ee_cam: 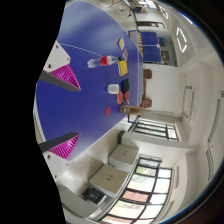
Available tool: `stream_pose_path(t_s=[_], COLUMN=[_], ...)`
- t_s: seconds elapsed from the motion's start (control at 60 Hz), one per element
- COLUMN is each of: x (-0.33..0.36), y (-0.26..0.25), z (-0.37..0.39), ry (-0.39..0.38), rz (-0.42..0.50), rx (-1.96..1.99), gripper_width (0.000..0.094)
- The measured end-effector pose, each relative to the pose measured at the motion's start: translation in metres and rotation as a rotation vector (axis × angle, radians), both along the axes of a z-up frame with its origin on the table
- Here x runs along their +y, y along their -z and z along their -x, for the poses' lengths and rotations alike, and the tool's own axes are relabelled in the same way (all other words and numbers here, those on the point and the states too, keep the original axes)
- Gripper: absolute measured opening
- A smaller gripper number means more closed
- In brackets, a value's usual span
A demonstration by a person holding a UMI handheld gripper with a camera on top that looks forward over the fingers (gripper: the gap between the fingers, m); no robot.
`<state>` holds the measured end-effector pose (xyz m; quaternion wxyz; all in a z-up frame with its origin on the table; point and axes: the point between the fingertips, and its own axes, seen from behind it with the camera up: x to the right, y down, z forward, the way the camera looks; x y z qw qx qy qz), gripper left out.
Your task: Pour water
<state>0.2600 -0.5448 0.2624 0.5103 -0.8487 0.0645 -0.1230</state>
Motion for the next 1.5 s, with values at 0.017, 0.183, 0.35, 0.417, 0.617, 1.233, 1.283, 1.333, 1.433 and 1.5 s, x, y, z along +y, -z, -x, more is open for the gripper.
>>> stream_pose_path(t_s=[0.017,0.183,0.35,0.417,0.617,1.233,1.283,1.333,1.433,1.5], x=[-0.001,-0.005,0.004,0.026,0.153,0.399,0.4,0.402,0.406,0.416], y=[0.001,0.06,0.124,0.144,0.165,0.179,0.173,0.168,0.128,0.09], z=[0.0,0.021,0.082,0.116,0.212,0.232,0.237,0.247,0.267,0.283], ry=[-0.002,-0.031,-0.106,-0.143,-0.231,-0.252,-0.27,-0.314,-0.389,-0.438], rz=[0.006,0.068,0.115,0.113,0.013,-0.262,-0.266,-0.268,-0.301,-0.355], rx=[0.0,0.0,0.029,0.045,0.122,0.019,0.026,0.059,0.141,0.274], gripper_width=[0.0854,0.0852,0.0857,0.0856,0.0856,0.0287,0.0263,0.0263,0.0263,0.0265])
